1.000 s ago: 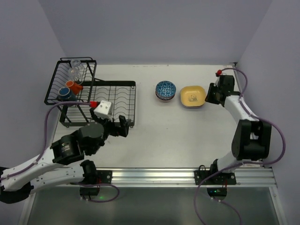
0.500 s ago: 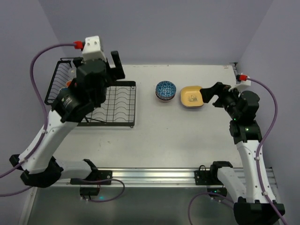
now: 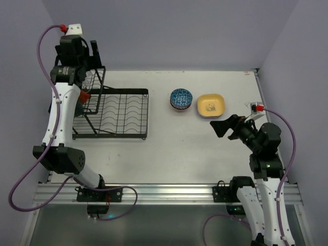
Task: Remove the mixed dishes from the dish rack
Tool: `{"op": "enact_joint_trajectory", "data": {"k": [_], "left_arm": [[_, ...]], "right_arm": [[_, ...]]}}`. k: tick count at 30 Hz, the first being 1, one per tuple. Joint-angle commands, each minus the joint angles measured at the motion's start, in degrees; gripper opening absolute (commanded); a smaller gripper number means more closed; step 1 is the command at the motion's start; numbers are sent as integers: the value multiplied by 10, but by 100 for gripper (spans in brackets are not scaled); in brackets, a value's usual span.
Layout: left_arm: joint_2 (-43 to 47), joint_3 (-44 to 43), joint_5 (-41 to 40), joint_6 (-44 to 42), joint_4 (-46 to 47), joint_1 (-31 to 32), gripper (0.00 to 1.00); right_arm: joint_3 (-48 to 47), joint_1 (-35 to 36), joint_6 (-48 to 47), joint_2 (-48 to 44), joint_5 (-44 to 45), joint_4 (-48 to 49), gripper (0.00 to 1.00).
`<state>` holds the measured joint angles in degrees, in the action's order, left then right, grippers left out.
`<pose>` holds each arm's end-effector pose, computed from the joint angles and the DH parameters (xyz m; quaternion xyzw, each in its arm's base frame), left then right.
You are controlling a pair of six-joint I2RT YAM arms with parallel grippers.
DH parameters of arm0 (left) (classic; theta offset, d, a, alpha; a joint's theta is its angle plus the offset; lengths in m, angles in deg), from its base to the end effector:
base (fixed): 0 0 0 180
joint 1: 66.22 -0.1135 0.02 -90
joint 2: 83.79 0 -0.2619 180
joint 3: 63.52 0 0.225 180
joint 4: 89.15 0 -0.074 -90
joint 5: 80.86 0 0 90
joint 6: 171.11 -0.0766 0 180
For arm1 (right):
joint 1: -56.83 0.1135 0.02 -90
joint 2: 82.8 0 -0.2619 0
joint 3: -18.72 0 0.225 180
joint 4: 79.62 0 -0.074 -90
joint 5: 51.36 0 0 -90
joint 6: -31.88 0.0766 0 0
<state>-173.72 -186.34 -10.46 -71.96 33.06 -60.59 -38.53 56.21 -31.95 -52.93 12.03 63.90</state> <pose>0.3421 -0.0079 0.4360 -0.1170 0.8274 0.0741 0.5442 0.1337 0.0329 0.3249 0.0263 0.7550 0.3104 0.5770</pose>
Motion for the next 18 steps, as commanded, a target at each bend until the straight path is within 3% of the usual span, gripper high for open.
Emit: {"op": "enact_joint_trajectory", "data": {"k": [1, 4, 7, 18], "left_arm": [[-25, -42, 131, -69, 49, -96, 100], [-42, -21, 193, -76, 72, -160, 100], [-57, -18, 282, -77, 79, -184, 100], [-115, -35, 348, -134, 81, -188, 99]], "right_arm": [[18, 2, 22, 4, -93, 15, 99], [24, 16, 22, 0, -103, 11, 99], [24, 43, 24, -3, -102, 19, 99], [23, 121, 3, -2, -96, 11, 99]]}}
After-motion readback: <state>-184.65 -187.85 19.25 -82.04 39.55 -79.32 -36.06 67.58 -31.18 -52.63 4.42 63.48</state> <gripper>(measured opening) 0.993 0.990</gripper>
